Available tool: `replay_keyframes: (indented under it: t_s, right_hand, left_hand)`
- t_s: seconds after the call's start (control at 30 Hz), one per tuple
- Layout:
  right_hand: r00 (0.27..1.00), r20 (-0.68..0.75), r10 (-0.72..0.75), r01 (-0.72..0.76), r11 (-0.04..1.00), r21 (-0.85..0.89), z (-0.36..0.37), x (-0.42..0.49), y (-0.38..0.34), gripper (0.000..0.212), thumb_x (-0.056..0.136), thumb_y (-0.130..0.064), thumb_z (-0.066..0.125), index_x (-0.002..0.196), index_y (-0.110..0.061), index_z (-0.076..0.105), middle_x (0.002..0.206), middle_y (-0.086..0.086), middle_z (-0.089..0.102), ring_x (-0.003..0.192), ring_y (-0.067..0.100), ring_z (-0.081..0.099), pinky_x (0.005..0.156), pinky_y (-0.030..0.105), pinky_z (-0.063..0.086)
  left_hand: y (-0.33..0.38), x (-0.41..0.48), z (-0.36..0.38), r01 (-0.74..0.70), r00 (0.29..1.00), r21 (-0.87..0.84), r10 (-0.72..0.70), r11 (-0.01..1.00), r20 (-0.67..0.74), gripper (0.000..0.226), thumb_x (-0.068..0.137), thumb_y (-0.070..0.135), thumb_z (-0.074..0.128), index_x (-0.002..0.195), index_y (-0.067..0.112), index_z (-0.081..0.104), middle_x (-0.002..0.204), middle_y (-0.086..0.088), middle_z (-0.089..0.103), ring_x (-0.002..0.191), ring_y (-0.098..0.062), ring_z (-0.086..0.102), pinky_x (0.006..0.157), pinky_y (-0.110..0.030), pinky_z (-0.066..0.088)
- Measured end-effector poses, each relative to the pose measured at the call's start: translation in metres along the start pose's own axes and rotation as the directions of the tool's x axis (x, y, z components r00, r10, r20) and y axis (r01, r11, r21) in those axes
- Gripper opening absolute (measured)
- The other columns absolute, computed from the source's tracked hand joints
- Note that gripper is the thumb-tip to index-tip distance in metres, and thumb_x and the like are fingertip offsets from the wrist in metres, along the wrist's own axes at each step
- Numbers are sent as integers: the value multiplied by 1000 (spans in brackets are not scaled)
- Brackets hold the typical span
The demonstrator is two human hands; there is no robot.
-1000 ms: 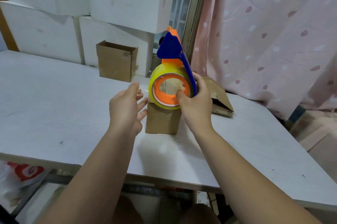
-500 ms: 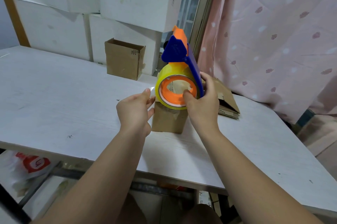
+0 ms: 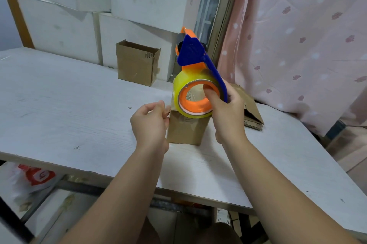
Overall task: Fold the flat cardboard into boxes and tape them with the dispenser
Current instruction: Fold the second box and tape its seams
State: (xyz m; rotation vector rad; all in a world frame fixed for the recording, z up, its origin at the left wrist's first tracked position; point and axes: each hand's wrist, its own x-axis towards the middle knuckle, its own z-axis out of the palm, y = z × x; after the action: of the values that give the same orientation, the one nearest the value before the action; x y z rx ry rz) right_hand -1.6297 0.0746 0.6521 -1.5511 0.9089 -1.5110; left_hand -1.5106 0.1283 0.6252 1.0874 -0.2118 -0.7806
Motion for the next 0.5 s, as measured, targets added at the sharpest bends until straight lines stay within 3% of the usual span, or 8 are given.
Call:
replay_keyframes:
  t_s: [0.13,0.4,0.5]
  right_hand:
    - [995,93,39,-36,999,-27,-6,5,-2,30,86,-27,70,111,-40,62,107,-10,69,105,15,63,86,40,57]
    - [985,161,69,-48,990,-131,-13,12,-4,36,78,-18,74,97,-45,59,98,-11,65,93,15,65,80,44,59]
    - [984,165,66,-44,990,-132,-13,12,-2,38,78,-16,73,94,-47,60,96,-13,65,93,16,65,78,43,59]
  left_hand:
    - [-6,3,0,-105,994,121,103,987,26,13,89,16,64,76,20,65,75,1,68,73,-11,67,61,-20,50]
    - [-11,7,-2,-176,983,283,155,943,95,15,90,19,62,76,23,63,70,0,62,70,-13,59,71,-27,52]
    - [-10,5,-1,-180,982,332,149,926,117,10,92,22,59,83,22,62,74,0,61,74,-12,57,67,-25,47]
